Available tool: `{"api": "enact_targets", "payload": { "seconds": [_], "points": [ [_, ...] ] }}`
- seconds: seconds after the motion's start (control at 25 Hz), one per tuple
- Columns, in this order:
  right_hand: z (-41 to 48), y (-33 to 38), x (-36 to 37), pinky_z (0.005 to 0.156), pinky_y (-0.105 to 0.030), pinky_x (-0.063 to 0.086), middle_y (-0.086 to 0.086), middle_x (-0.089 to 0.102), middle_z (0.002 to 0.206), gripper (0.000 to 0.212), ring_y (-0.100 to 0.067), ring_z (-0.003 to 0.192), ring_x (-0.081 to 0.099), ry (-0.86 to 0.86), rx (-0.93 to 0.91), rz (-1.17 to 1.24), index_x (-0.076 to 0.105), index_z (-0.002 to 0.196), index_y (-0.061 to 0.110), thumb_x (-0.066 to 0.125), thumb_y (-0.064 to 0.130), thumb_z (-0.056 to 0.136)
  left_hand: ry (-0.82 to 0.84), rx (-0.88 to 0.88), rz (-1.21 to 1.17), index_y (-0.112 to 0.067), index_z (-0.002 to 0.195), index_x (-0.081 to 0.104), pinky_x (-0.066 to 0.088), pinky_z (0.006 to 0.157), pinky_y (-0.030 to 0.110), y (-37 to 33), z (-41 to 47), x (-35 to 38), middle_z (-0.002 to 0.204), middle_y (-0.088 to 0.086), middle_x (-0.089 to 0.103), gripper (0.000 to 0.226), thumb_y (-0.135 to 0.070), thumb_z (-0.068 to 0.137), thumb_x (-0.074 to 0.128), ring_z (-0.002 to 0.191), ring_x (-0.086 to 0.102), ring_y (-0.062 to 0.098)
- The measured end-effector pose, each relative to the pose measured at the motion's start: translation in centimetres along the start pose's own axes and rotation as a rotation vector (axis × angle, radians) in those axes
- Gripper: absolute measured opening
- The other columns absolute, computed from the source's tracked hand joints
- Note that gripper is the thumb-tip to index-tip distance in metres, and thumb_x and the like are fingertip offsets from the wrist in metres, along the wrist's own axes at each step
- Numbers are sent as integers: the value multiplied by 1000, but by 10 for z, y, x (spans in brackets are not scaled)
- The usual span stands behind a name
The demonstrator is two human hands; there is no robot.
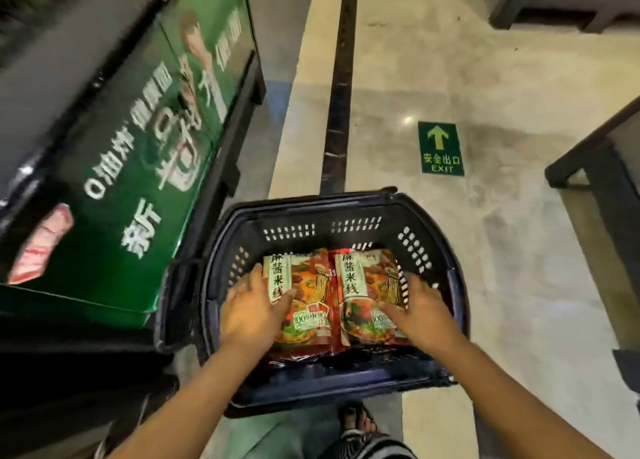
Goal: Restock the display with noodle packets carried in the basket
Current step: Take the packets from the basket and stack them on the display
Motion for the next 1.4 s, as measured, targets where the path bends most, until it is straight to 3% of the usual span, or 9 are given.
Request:
{"api": "enact_targets", "payload": {
  "seconds": [0.16,0.48,0.56,0.68,0.8,0.96,1.16,1.32,1.4],
  "points": [
    [82,-24,60,103,-42,43,-12,53,135,74,-34,124,49,-32,43,74,39,135,10,68,54,83,-40,0,-3,-4,151,22,35,110,42,15,70,81,147,21,43,90,-65,90,49,135,41,36],
    [176,-71,121,119,-44,23,-22,23,156,122,-40,143,26,56,338,158,9,152,0,71,67,70,-68,62,-81,-4,136,47,39,106,44,21,146,171,141,21,48,98,-83,78,44,130,44,39],
    [178,-74,122,120,-39,21,-18,16,161,119,-36,146,23,122,298,216,8,154,1,71,61,73,-5,43,-71,-5,144,39,37,109,48,11,148,173,148,21,40,105,-86,76,45,136,37,39],
    [175,-71,128,118,-38,25,-13,23,160,109,-33,145,27,188,293,181,14,154,7,72,58,77,81,-70,54,-12,152,23,27,113,56,7,150,177,154,22,24,113,-86,72,50,142,21,44],
    [179,-72,131,117,-46,30,-13,31,157,128,-35,141,34,223,361,154,22,154,13,74,75,55,154,-297,38,-14,155,-1,20,113,65,21,155,182,159,26,4,127,-89,67,51,145,9,50],
    [177,-64,122,104,-51,44,-15,59,132,110,-37,118,57,186,443,385,47,137,10,89,56,46,143,-377,-12,-9,155,-10,31,109,58,29,162,176,156,27,12,137,-89,64,53,141,20,48],
    [172,-52,110,88,-48,53,-19,64,121,73,-37,108,63,53,441,586,50,128,2,87,18,68,122,-423,-134,-2,154,-2,38,104,52,26,164,175,151,27,26,138,-79,62,68,137,33,43],
    [166,-43,109,77,-45,57,-16,71,104,49,-34,90,70,279,436,623,58,117,1,79,19,77,164,-386,-604,-3,145,34,41,106,45,27,172,172,144,15,50,112,-45,57,90,129,49,35],
    [166,-35,107,62,-39,60,-14,74,88,39,-30,70,72,399,402,621,61,117,5,73,21,84,237,-381,-722,-3,146,33,37,109,45,24,169,172,147,14,47,103,-35,66,89,134,45,33]
  ]
}}
Point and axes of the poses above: each hand's wrist, its own z-axis towards the middle knuckle, its own x-axis out of the palm, y = z × x, the point moved 3 cm from there along z, towards the middle knuckle
